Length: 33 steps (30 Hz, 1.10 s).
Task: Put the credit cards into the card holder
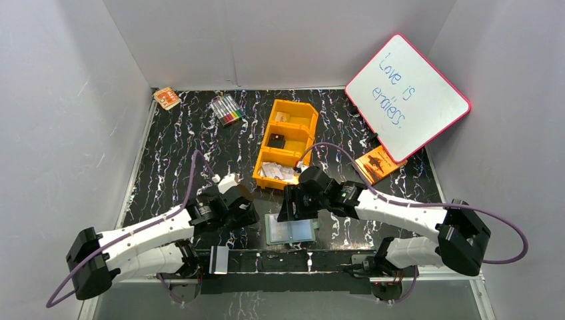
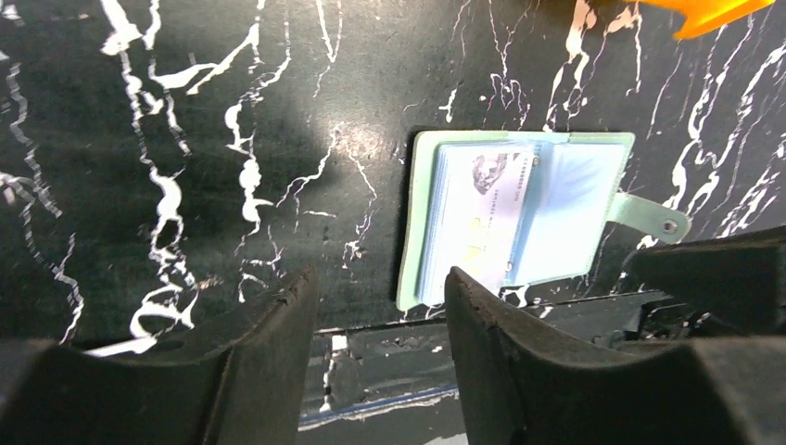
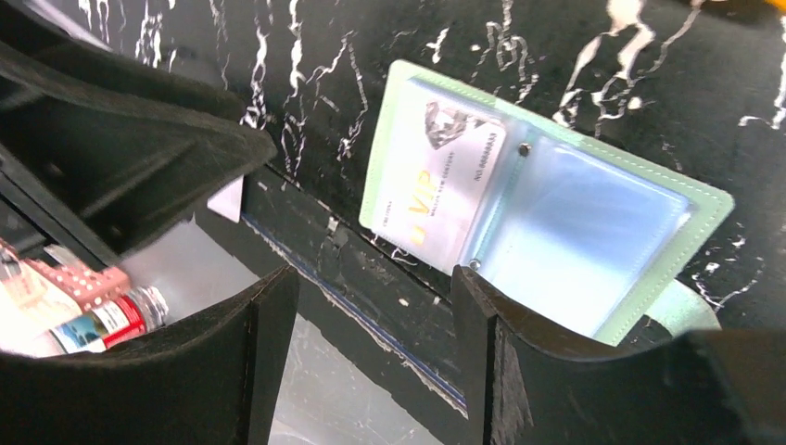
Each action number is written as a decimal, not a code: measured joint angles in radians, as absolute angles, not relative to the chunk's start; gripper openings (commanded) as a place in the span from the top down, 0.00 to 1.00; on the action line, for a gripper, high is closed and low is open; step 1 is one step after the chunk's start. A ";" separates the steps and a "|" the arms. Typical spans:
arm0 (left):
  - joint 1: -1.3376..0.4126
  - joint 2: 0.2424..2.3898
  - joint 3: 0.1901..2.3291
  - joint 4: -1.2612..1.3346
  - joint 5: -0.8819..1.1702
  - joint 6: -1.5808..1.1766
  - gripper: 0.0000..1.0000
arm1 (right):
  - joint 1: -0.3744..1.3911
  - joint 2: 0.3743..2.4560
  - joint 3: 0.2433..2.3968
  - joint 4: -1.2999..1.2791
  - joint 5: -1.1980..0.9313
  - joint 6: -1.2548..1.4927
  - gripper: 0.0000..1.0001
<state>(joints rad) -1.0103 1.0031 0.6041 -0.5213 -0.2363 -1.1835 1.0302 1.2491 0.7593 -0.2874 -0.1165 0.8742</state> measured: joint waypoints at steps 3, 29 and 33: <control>-1.010 0.951 0.636 -0.612 -0.266 -1.213 0.42 | 1.057 1.249 0.759 -0.270 -0.140 0.838 0.32; -1.010 0.644 0.657 -1.213 -0.434 -1.667 0.32 | 1.443 1.856 0.853 0.450 -0.143 1.204 0.34; -1.010 0.644 0.657 -1.217 -0.441 -1.685 0.32 | 1.490 1.876 0.853 0.505 -0.078 1.295 0.34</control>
<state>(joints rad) -1.0103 0.6441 0.6571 -1.2175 -0.4412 -1.6848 1.4899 1.8763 0.8528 0.5049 -0.0784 1.2953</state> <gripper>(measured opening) 0.682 0.665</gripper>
